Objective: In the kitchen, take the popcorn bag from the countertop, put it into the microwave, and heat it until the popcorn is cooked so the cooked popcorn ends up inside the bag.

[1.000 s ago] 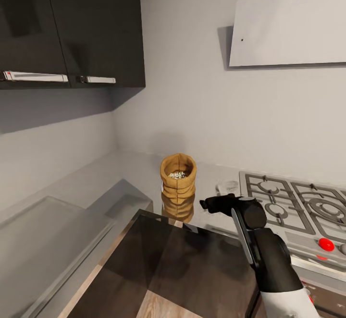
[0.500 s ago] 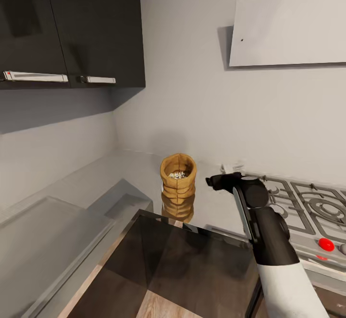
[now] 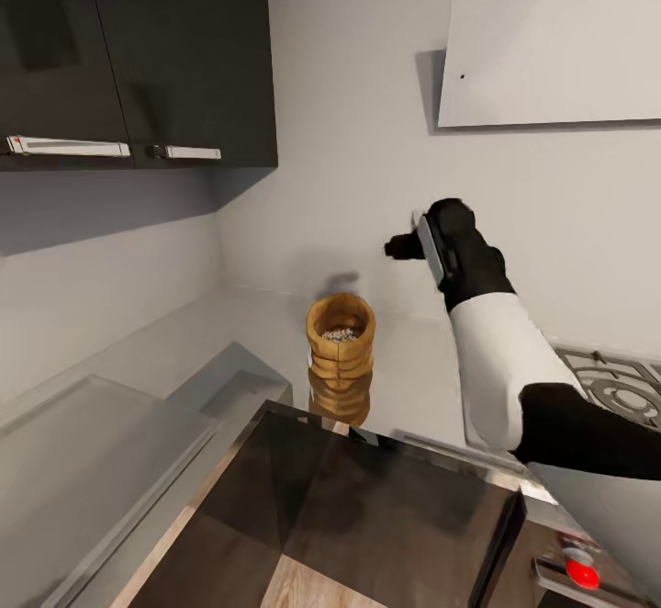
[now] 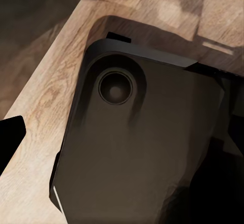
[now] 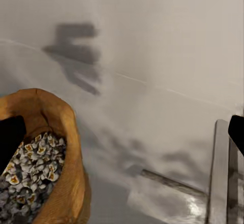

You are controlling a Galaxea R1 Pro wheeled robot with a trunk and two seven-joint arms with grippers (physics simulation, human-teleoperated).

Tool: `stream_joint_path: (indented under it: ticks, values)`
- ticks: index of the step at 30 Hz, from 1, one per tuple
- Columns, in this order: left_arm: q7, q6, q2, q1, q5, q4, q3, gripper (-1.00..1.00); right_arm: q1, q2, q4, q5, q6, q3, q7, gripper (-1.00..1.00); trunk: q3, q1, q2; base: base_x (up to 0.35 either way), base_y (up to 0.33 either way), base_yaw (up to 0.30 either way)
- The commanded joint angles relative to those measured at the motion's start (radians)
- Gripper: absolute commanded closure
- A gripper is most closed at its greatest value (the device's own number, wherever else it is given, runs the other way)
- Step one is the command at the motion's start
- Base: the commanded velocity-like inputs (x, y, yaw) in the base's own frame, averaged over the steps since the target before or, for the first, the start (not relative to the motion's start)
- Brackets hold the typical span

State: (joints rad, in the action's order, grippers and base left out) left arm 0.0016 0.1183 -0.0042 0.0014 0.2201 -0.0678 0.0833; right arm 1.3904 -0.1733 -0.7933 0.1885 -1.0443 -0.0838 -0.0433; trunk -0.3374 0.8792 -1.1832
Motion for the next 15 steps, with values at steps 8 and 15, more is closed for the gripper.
stream_joint_path:
  ticks: [8, 15]
  values:
    - [0.001, 0.003, 0.0, 0.0, 0.001, -0.001, 0.01, -1.0, 0.159, -0.001, 0.511, -0.147, 0.139, -0.128, -0.303, -1.0, -0.001, 0.0, -0.001, 0.0, 0.0, 0.0]
    - [0.002, 0.003, 0.0, 0.0, 0.002, -0.001, 0.01, -1.0, 0.162, -0.001, 0.545, -0.4, 0.062, -0.137, -0.45, -1.0, -0.001, 0.0, -0.001, 0.0, 0.0, 0.0]
